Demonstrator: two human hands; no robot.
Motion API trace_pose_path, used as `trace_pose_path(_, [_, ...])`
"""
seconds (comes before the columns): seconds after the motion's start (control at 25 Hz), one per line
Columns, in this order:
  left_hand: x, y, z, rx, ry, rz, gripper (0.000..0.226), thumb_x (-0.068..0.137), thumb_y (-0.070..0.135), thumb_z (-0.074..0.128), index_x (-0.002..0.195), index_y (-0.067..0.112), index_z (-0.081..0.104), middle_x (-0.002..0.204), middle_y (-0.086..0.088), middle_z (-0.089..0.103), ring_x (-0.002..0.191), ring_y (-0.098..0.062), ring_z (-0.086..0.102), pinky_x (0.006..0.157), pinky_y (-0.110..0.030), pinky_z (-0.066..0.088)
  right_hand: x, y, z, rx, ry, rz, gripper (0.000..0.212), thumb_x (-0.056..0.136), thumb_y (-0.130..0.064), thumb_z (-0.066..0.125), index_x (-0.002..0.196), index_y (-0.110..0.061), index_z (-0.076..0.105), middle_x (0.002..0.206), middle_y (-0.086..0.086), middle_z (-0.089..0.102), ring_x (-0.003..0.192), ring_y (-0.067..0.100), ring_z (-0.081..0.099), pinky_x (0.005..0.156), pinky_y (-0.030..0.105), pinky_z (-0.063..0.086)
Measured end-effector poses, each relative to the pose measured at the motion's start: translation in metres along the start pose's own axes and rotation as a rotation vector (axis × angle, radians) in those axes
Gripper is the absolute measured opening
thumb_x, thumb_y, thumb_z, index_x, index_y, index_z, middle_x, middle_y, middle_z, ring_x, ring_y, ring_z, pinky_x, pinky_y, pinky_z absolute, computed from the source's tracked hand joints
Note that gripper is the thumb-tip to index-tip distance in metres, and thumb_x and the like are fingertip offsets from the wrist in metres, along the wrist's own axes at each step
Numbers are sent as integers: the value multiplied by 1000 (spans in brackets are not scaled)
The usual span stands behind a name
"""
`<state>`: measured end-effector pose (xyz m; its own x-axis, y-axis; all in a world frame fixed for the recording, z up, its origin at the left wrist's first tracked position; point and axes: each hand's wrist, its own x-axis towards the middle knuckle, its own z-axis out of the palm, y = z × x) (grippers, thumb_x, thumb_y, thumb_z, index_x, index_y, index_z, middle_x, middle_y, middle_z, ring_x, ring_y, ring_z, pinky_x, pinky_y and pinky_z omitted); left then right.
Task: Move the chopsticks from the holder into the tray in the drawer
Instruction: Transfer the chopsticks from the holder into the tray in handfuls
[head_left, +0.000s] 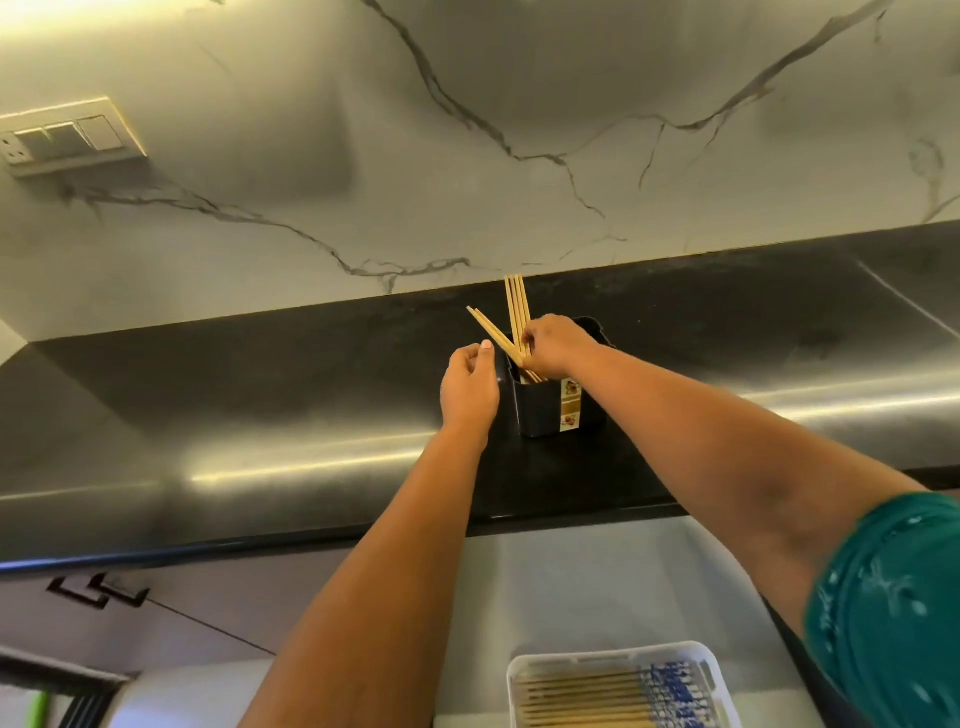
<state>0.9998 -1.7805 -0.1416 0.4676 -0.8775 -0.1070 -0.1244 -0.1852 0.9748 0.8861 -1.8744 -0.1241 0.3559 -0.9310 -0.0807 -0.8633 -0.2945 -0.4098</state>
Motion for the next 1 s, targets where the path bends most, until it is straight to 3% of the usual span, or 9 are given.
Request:
trace_pose_path(0.2, [15,-12,1,11,-28,-12,36,92,39,53,125,22,53,88,23,54,81,4,51,64,-15,35,25,-11,22,-96,1,65,23,85,-17,67,108,-13,66,96,6,65,87,22,65,82,40,57])
trace_pose_path(0.4, [18,-23,-3,-30,-34,-72,39,93,33,54,130,21,49,119,8,58,99,-5,49,84,-24,41,22,-11,20,-79,16,42,22,97,-17,53,116,-9,61,100,9,63,89,24,64,82,37,55])
trace_pose_path(0.52, [12,-18,-3,-139,-1,-95,35,93,28,56,127,22,52,111,12,57,93,-2,50,78,-19,40,5,-15,-8,75,164,-31,20,99,-21,49,110,-11,60,94,7,62,85,21,62,78,34,53])
trace_pose_path(0.6, [-1,-5,-2,-247,5,-82,29,91,25,58,121,22,56,101,16,58,87,1,53,67,-12,40,-19,-21,-33,226,313,-101,16,98,-21,50,102,-11,61,90,5,65,83,19,63,73,25,50])
trace_pose_path(0.68, [-17,16,-2,-317,-7,-26,25,90,24,60,115,23,60,98,14,63,87,2,59,59,-10,43,-48,-26,-58,324,428,-201,15,96,-22,54,102,-11,63,92,4,69,84,13,65,70,12,45])
trace_pose_path(0.76, [-35,34,-4,-325,-36,87,25,89,25,62,114,22,61,100,11,66,88,2,63,61,-9,47,-79,-26,-81,406,493,-263,15,93,-23,60,102,-12,65,90,-2,70,81,3,67,69,8,48])
trace_pose_path(0.88, [-63,52,-14,-164,-234,189,27,88,34,62,112,21,62,94,11,69,83,2,65,65,-13,47,-121,-14,-98,704,413,-170,10,90,-22,64,100,-16,65,87,-3,74,79,5,73,65,12,55])
trace_pose_path(1.0, [-103,45,-19,-9,-681,86,33,92,39,54,110,13,65,95,0,73,87,-12,69,74,-26,53,-160,0,-93,1040,156,-38,10,91,-16,64,99,-11,64,90,8,76,87,17,75,67,23,59])
